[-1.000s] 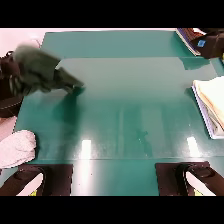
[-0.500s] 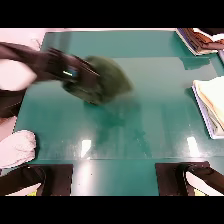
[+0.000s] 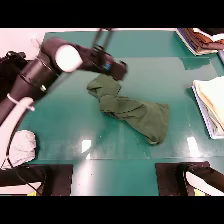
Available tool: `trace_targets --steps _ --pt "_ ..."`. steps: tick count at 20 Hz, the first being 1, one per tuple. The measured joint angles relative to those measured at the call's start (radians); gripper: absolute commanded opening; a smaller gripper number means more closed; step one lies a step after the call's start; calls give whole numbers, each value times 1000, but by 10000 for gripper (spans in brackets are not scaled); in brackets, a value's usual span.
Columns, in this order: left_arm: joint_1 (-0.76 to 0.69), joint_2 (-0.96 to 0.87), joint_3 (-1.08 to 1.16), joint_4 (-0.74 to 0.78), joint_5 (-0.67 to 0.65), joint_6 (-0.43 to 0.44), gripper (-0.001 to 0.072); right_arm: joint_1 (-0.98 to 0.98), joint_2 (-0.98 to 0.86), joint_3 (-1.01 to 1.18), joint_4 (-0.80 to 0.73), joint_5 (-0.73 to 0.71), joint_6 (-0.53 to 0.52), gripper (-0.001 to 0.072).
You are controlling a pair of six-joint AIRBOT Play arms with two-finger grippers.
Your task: Fold the shirts.
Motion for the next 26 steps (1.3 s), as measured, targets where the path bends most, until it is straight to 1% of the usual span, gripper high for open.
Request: trace_targets --steps 2,5,8,13,18,21,22,23,24,25,26 --pt "140 -8 -41 -31 -24 -32 497 0 -2 2 0 5 0 21" --pt "322 -13 -183 -109 -26 -56 497 0 -2 3 0 8 0 21" --pt "424 -29 -347 -185 35 -58 497 0 -2 3 -1 9 0 21" --pt "475 -135 -457 -277 130 -55 497 0 -3 3 -1 15 0 21" --pt "457 -220 -478 -416 218 43 497 0 -7 3 -1 25 0 21" --pt "424 -240 -473 -457 277 72 496 0 -9 3 0 30 0 21" --pt "412 -243 -471 -466 294 77 477 0 -9 3 0 30 0 21" --pt "400 -245 -469 -472 317 81 352 0 -9 3 0 31 0 21" --pt "391 -247 -467 -476 333 83 334 0 -9 3 0 32 0 21" --pt "385 -249 -466 -479 344 86 272 0 -9 3 0 34 0 21" --pt "379 -250 -465 -481 356 87 78 0 -9 2 0 40 0 21"
